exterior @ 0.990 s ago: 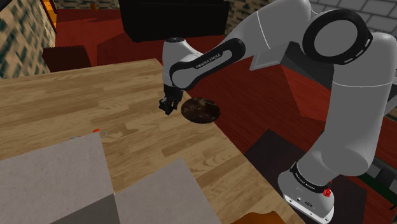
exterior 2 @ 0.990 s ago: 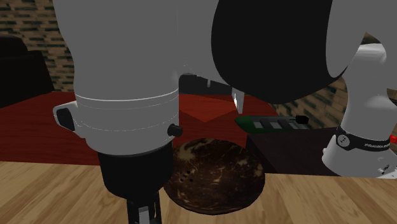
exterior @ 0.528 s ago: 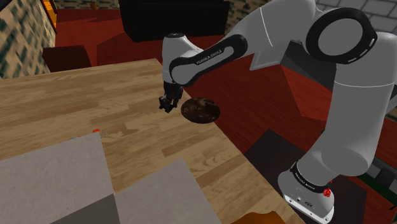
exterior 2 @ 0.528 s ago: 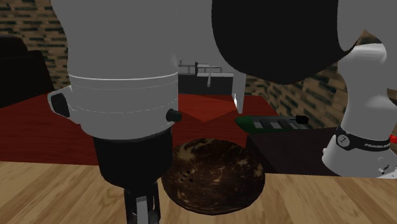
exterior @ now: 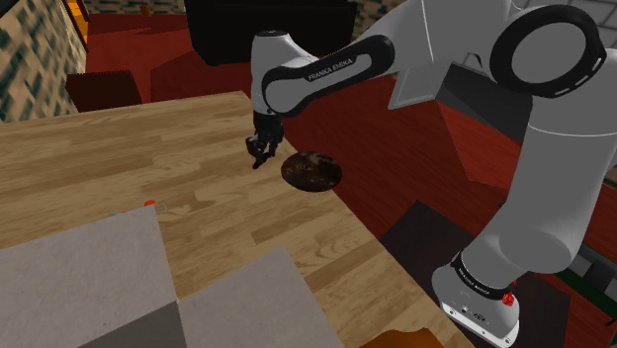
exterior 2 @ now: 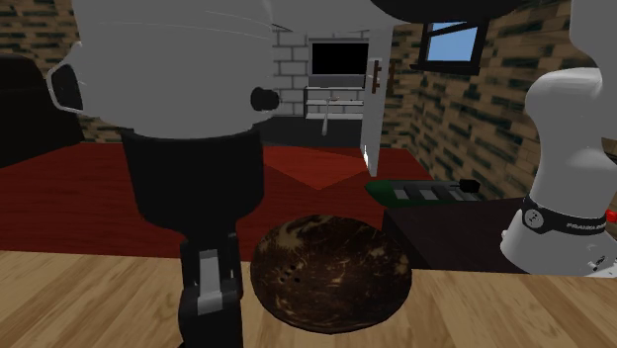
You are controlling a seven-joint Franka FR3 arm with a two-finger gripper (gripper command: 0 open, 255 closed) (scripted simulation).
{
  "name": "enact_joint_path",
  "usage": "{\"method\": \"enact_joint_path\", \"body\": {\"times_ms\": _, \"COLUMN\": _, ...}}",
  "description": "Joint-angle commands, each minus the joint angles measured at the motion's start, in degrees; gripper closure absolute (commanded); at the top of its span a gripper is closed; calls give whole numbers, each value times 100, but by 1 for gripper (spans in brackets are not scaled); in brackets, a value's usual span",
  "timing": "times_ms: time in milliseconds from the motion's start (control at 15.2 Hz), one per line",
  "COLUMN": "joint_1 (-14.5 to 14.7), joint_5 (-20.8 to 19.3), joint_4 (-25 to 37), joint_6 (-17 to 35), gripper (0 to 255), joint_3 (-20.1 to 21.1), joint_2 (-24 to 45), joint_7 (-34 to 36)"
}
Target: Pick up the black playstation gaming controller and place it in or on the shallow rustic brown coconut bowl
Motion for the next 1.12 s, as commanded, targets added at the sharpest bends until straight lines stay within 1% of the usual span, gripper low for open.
{"method": "enact_joint_path", "body": {"times_ms": 0, "joint_1": -12, "joint_5": 32, "joint_4": 55, "joint_6": -125, "gripper": 255, "joint_3": 13, "joint_2": -71, "joint_7": -21}}
{"method": "enact_joint_path", "body": {"times_ms": 660, "joint_1": -39, "joint_5": 152, "joint_4": 457, "joint_6": -778, "gripper": 255, "joint_3": 61, "joint_2": -338, "joint_7": -90}}
{"method": "enact_joint_path", "body": {"times_ms": 1056, "joint_1": -433, "joint_5": 698, "joint_4": -1277, "joint_6": -358, "gripper": 255, "joint_3": 39, "joint_2": -1733, "joint_7": -651}}
